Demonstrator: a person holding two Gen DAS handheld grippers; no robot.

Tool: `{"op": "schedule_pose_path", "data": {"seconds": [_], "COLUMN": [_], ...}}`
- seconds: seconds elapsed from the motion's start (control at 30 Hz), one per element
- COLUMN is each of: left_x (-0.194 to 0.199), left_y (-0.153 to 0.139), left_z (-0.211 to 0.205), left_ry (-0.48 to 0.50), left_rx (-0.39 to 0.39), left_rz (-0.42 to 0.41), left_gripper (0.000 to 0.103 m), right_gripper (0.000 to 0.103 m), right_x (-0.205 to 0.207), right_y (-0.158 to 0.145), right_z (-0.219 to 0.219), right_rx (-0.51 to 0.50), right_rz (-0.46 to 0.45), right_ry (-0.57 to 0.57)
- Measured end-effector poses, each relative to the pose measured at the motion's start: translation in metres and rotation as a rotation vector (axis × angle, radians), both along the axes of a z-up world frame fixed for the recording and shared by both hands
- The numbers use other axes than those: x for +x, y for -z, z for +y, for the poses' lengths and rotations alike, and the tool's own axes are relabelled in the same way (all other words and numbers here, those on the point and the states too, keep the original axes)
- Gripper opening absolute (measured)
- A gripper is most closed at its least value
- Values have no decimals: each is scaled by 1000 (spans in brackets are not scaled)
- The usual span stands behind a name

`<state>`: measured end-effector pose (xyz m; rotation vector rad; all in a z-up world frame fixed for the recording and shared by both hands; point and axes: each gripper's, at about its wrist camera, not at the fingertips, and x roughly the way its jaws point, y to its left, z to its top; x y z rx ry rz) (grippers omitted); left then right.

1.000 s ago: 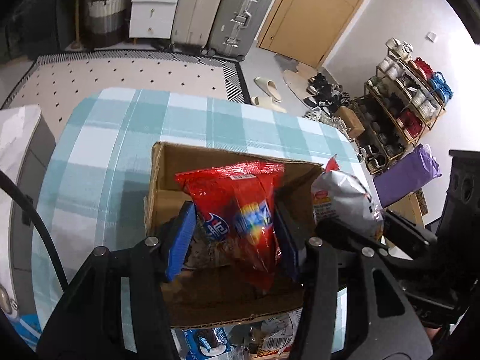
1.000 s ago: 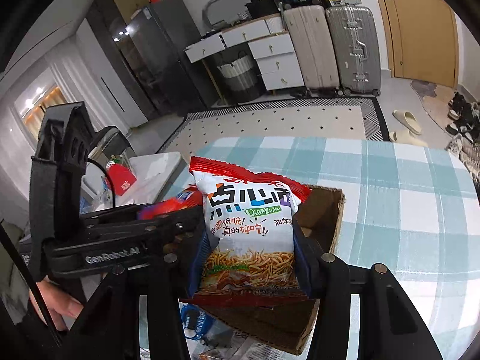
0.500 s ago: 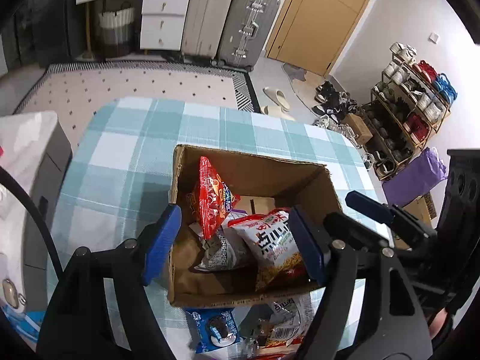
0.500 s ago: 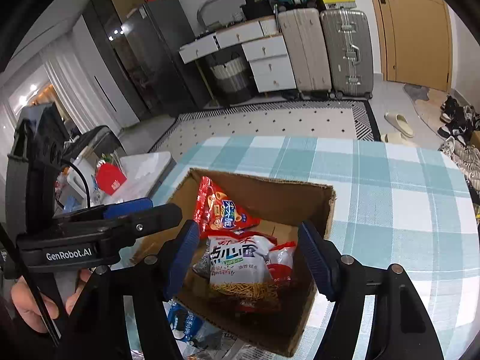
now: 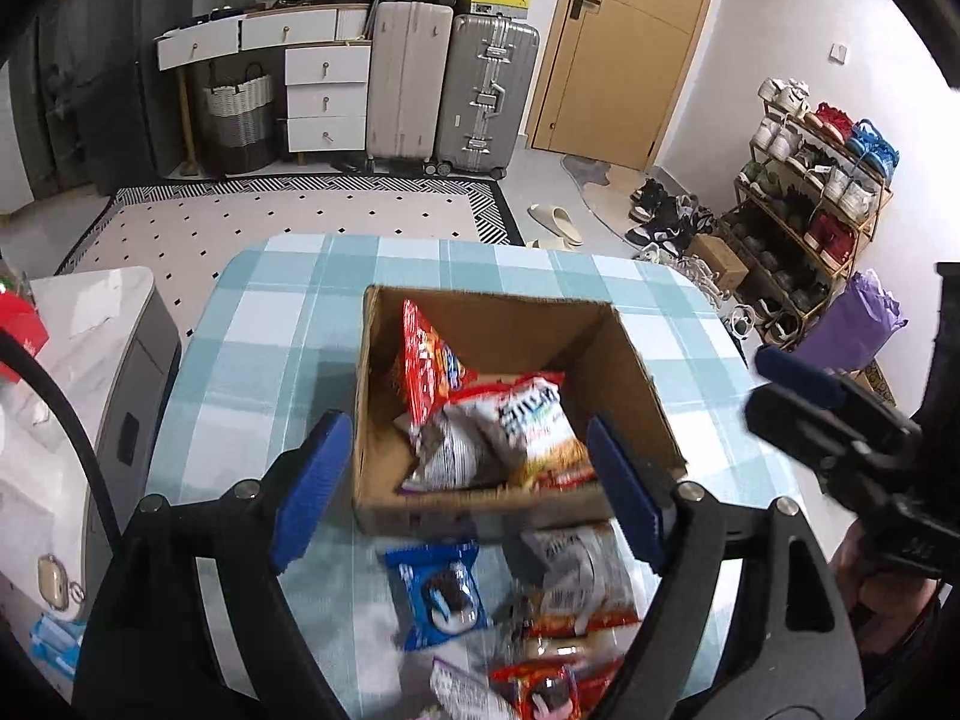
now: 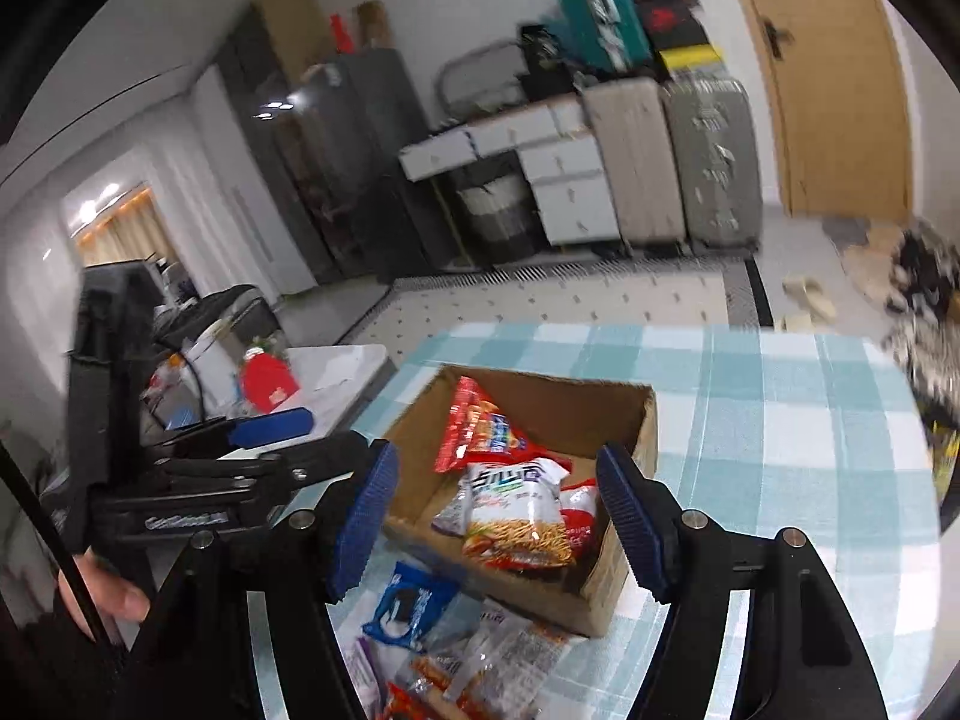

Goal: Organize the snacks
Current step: 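Withdraw both grippers from the box toward the remaining snack pile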

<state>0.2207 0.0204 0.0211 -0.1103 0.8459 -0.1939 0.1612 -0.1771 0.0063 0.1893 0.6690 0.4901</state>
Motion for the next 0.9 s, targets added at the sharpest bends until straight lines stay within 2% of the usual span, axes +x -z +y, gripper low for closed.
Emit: {"op": "schedule_pose_path", "data": {"seconds": [0.07, 0.13, 0.33, 0.37, 0.47, 0.57, 0.9], "left_x": [-16, -31, -78, -84, -103, -117, -159], "left_y": [0, -1, -1, -1, 0, 1, 11], "left_z": [4, 6, 3, 4, 8, 12, 12], "left_ry": [-11, -12, -38, -46, -36, -41, -28], "left_rx": [-3, 0, 96, 98, 50, 26, 26], "left_rz": [-9, -24, -71, -74, -84, -92, -155], "left_gripper": [81, 81, 82, 82, 84, 85, 88], "right_gripper": [71, 75, 76, 79, 95, 95, 97], "right_x": [-19, -33, -70, -76, -103, -124, -164], "right_y": [-7, -9, -6, -6, -4, 0, 20], "right_z": [-1, -4, -18, -19, -20, -18, -16], "right_rx": [-13, 9, 104, 117, 144, 154, 128], "right_rz": [-50, -64, -74, -84, -159, -191, -191], "right_ry": [-10, -21, -20, -31, -60, -76, -25]}}
